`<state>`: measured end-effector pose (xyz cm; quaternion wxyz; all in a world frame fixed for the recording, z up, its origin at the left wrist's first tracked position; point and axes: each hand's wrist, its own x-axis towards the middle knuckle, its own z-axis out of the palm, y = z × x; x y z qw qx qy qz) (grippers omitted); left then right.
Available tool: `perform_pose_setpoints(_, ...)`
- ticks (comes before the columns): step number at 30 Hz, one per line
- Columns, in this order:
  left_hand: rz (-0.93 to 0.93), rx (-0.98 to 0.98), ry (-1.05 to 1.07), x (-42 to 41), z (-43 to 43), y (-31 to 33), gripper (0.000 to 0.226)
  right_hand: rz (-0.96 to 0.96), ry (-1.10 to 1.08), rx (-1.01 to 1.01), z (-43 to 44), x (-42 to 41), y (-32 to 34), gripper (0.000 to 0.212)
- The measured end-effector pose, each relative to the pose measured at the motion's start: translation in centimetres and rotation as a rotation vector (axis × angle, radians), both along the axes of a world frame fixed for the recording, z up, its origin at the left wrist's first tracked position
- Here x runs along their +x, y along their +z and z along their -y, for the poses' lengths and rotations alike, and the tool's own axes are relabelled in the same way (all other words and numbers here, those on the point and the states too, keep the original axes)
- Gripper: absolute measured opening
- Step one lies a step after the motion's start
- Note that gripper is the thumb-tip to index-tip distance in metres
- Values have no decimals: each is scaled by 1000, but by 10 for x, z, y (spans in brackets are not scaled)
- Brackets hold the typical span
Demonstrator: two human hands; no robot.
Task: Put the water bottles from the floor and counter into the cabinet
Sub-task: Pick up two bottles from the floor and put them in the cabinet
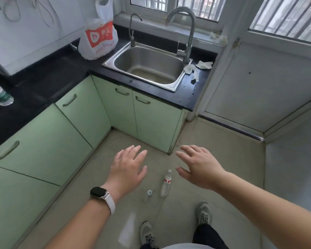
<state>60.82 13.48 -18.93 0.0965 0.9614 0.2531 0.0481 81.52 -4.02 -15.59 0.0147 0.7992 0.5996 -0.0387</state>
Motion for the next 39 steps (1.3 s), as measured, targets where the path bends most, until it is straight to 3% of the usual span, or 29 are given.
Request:
perform_pose_setpoints(7, -113, -54, 179, 18, 9, -33, 53, -117, 116, -75, -25, 48, -48, 54)
perform_pose_setpoints(14, -59, -243, 314, 64, 37, -113, 58, -235, 136, -165, -33, 100, -139, 52)
perform_pose_setpoints(23, -242, -373, 475, 74, 46, -282, 61, -327, 72, -293, -42, 106, -301, 56)
perform_pose_setpoints(29, -247, -514, 619, 65, 49, -407, 62, -430, -68, -330, -44, 88, -426, 64)
perform_pose_setpoints(39, -24, -831, 988, 52, 79, -597, 88, -713, -377, -317, -28, 62, -625, 69)
